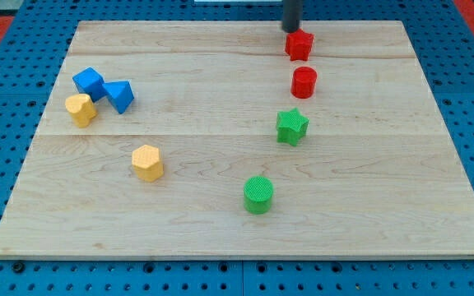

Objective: Push the red circle in between red star and green star

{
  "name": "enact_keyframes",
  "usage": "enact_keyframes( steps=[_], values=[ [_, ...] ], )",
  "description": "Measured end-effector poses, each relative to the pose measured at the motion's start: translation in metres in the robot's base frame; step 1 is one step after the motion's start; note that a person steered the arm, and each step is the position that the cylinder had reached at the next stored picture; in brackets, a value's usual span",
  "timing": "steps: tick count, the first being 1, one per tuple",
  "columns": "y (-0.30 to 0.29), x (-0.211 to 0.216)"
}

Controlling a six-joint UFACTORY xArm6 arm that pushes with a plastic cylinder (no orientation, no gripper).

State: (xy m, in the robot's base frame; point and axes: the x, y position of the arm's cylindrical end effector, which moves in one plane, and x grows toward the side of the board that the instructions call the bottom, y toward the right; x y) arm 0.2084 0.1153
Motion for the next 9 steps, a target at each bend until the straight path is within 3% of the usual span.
enact_keyframes(
  steps=[3,4,5,6,7,8,9],
  values=[
    [-0.052,0.183],
    [-0.04,0.21],
    [-0.022,0.225],
    [0.039,0.235],
    [0.04,0.269],
    [0.0,0.273],
    [-0.04,0.245]
  ],
)
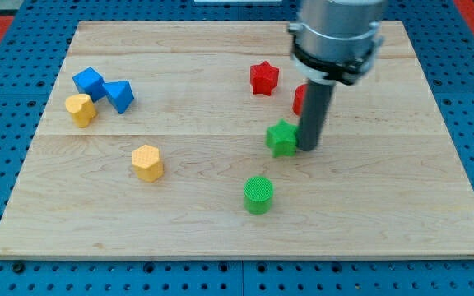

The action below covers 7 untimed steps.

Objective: Push the red circle in between red star and green star

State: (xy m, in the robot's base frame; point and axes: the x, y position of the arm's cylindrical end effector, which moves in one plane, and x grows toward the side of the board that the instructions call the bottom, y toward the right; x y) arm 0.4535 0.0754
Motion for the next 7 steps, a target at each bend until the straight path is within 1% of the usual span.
enact_keyframes(
  steps=[1,2,3,4,6,7],
  values=[
    [-0.017,-0.015],
    [0.082,-0.016],
    [0.114,-0.052],
    [0.076,-0.074],
    [-0.042,-0.078],
    [-0.01,-0.084]
  ],
)
